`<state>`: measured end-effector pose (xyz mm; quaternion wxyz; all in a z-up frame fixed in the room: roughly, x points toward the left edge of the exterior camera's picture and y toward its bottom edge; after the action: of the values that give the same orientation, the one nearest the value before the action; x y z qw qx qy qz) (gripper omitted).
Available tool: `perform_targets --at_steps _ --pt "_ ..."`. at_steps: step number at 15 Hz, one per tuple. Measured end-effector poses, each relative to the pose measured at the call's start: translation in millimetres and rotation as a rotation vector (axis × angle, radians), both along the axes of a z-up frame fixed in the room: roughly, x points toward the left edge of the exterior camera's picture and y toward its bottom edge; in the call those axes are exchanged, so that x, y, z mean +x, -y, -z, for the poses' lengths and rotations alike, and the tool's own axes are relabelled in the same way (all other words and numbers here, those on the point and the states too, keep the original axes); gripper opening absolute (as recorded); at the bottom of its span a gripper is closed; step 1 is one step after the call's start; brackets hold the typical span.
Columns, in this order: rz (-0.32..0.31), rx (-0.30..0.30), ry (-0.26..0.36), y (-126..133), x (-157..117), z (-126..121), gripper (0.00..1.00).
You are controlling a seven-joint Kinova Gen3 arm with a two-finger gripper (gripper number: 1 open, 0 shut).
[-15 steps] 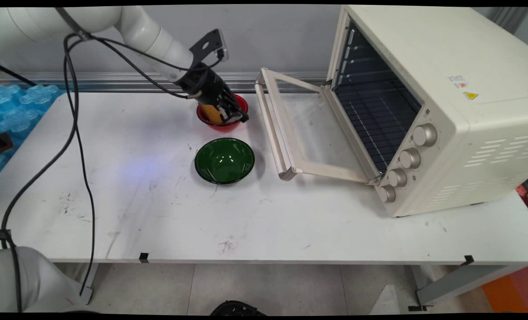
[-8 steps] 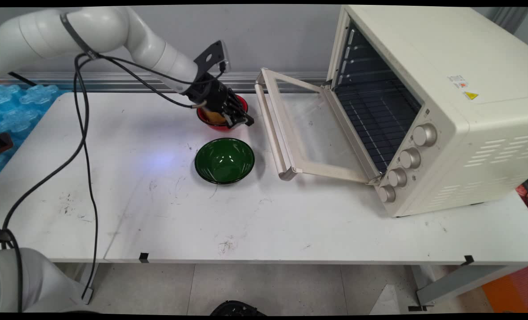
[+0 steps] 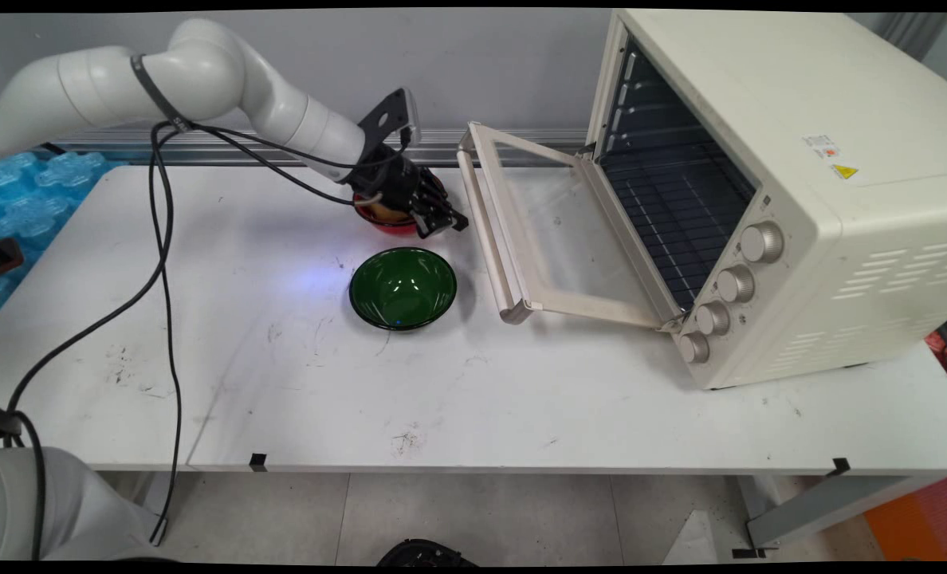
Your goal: Close the oven
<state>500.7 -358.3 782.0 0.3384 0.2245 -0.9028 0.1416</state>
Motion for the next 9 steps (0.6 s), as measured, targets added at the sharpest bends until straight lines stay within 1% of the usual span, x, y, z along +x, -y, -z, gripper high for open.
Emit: perform_targets --at_steps 4,9 --pt "0.017 -0.016 -0.024 3.2 -4.6 7.1 0.0" --pt "0.03 -0.03 -0.047 6.5 -9.6 9.7 0.0"
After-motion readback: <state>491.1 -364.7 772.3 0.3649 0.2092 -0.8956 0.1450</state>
